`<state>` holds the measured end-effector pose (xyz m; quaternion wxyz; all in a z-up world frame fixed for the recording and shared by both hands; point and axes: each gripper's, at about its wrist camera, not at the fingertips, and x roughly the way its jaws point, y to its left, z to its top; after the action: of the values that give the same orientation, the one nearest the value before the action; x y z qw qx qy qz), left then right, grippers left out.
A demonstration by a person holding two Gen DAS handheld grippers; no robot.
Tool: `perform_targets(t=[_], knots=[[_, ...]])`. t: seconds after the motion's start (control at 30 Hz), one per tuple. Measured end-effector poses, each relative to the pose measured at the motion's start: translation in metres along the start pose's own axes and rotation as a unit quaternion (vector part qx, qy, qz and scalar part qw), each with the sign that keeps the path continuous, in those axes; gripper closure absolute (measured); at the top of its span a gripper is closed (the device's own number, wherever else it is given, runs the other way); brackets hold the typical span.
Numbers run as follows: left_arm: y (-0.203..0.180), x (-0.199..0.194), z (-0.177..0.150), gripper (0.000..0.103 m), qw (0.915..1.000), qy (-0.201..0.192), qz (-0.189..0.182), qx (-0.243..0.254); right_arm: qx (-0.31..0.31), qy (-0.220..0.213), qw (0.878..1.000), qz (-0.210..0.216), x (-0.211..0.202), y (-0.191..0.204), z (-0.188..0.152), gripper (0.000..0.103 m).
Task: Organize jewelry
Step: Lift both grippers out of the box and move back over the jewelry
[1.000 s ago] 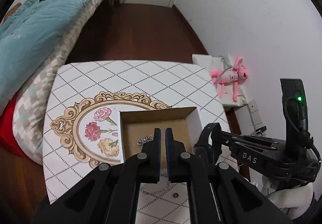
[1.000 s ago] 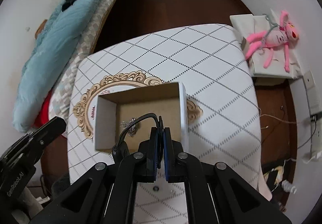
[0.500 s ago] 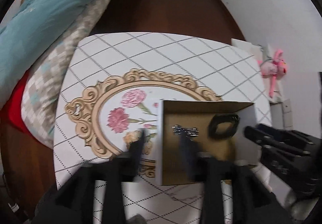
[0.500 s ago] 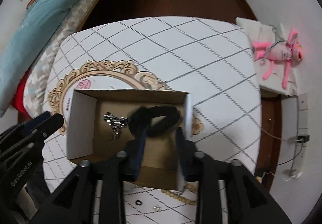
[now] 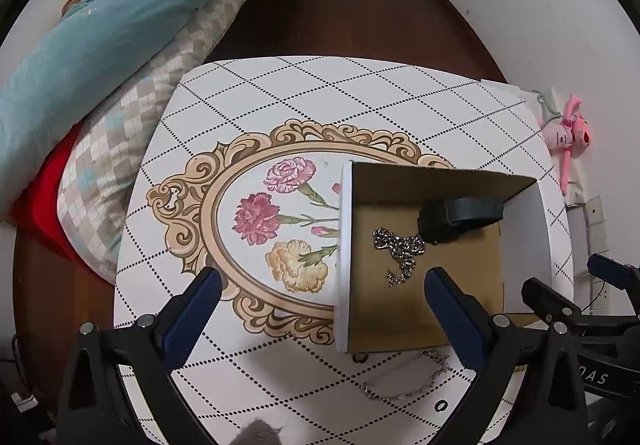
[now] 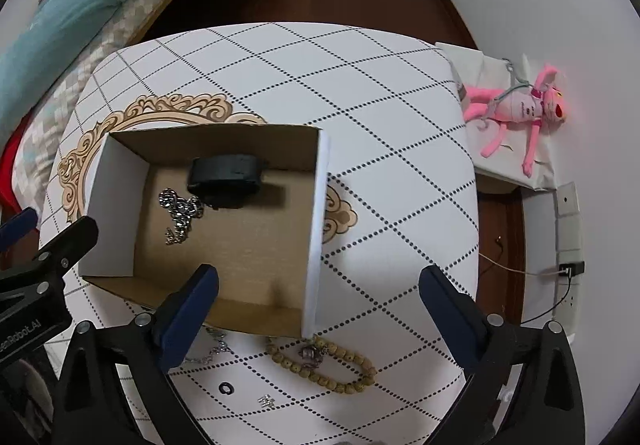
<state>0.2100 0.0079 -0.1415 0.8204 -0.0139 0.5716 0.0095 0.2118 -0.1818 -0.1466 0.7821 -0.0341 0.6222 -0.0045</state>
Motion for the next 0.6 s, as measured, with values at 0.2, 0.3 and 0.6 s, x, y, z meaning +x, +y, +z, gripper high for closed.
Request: perform_targets(t=[0.2,0.3,0.6], knots=[[-0.001,-0.016,-0.008,0.000,0.9998,-0.019,0.009,-0.001,0.015,-0.025,1.000,-0.007,-0.015,-0.006,-0.010,0.002],[-0.003,-0.031,-0.014,0.000,0.9993,-0.033,0.017,-0.001,0.021,-0.044,0.999,-0.014,-0.031,-0.008,-0.017,0.002],[-0.005,-0.092,-0.034,0.000,0.9950,-0.095,0.031,0.003,0.037,-0.112,0.993,-0.024,-0.097,-0.015,-0.048,0.002]])
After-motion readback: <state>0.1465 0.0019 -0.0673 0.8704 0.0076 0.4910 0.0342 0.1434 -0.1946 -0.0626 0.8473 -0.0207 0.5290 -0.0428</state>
